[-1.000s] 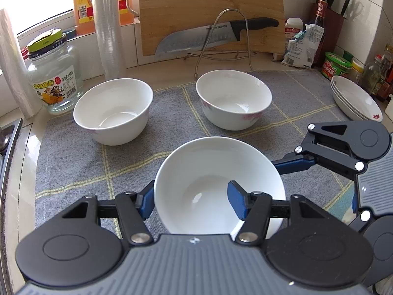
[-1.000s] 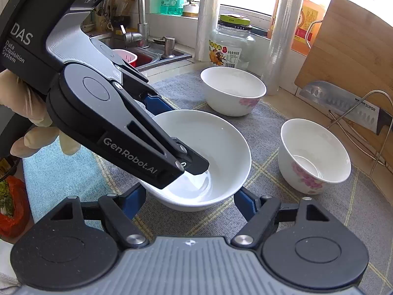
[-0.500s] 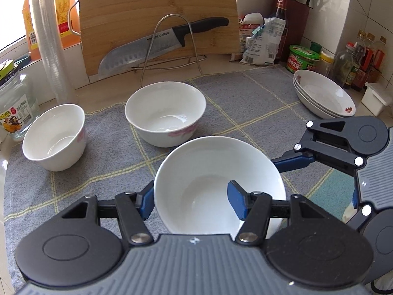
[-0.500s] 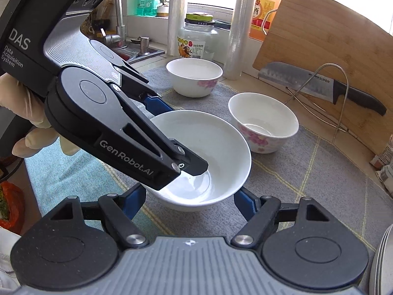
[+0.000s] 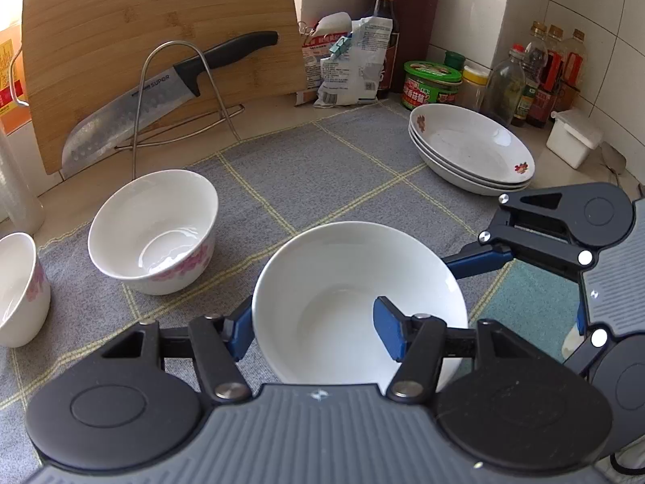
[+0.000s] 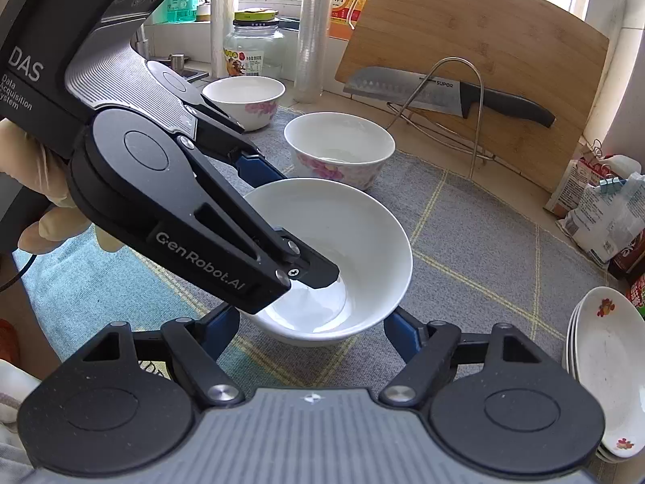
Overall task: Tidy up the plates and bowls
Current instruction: 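Carry the white bowl with the left gripper across the towel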
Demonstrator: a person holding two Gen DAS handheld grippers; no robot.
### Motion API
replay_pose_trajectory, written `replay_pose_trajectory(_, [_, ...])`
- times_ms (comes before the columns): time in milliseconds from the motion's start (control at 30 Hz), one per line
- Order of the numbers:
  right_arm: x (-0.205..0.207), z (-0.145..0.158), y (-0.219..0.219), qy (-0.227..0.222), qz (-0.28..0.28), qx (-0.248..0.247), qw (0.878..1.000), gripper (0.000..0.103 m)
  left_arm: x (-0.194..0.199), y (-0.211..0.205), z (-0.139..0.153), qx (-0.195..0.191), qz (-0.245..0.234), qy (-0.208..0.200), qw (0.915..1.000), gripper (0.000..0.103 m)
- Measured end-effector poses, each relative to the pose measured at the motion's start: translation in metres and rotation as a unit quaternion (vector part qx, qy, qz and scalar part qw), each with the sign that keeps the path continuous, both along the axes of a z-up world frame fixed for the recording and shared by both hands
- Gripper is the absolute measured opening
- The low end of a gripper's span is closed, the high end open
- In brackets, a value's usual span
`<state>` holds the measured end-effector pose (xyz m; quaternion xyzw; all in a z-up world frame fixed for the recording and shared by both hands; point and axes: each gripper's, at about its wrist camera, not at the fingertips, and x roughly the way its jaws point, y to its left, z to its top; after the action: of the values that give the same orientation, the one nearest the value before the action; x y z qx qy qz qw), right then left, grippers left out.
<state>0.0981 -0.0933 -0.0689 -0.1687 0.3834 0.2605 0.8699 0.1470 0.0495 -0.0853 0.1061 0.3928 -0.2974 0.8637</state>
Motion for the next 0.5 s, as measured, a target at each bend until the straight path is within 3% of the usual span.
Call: replay_pose_trajectory(500, [0.004,-0.003,-0.012,0.017,-0.017,-0.004,1.000,0.082,0.006,-0.015,-0.008,0.001,-0.017,0.015,0.9998,0.060])
